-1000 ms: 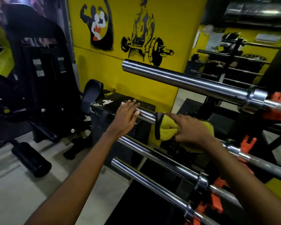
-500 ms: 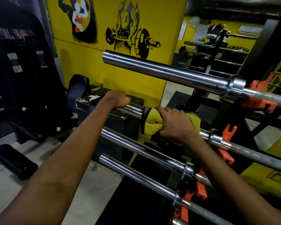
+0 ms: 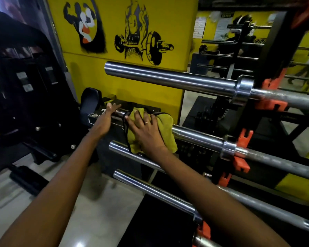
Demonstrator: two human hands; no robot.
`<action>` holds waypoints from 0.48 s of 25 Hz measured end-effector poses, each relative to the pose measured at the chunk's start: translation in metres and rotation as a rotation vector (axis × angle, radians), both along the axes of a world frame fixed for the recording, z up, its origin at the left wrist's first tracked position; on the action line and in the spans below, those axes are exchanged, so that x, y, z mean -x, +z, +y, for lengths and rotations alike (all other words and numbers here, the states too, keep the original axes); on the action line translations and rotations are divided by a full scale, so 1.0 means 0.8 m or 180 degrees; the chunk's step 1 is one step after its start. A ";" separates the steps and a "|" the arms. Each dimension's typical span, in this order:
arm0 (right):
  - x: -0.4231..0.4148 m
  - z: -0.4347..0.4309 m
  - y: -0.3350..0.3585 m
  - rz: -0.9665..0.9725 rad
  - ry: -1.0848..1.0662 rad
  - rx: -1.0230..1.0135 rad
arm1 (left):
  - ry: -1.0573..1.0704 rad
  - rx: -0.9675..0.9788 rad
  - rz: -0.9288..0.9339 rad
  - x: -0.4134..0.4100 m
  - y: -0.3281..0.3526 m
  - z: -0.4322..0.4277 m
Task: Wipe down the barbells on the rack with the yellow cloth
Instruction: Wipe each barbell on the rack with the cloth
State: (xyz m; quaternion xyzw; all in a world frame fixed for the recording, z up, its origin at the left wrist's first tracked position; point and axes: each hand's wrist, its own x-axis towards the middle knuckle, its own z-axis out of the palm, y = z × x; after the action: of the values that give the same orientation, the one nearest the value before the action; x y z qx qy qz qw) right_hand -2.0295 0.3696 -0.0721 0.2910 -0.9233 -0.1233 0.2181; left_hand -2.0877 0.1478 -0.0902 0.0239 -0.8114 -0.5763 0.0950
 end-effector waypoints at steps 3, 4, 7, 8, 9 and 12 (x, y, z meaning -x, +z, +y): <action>-0.002 0.024 0.016 -0.0088 0.0185 -0.0020 | 0.0233 0.1047 0.0164 0.003 0.013 0.013; -0.006 0.042 0.022 -0.0123 0.0243 0.0034 | 0.0383 0.1486 0.0163 0.000 0.019 0.024; -0.020 0.104 0.031 -0.0268 0.0150 0.0240 | 0.0570 0.2379 0.0720 -0.020 0.024 0.062; -0.024 0.125 0.033 -0.0294 0.0050 0.0326 | 0.0353 0.2456 0.1047 -0.029 0.021 0.075; -0.028 0.144 0.035 -0.0312 -0.0080 0.0420 | 0.0105 0.2496 0.1306 -0.035 0.017 0.089; -0.036 0.188 0.038 -0.0329 -0.0412 0.0746 | -0.0029 0.2685 0.1573 -0.042 0.008 0.134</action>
State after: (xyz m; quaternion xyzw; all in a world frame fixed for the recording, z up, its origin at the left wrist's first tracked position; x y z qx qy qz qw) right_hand -2.0006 0.5202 -0.0415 0.2094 -0.9582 -0.0133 0.1943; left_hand -2.0544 0.2551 -0.0842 -0.1577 -0.9274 -0.1861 0.2836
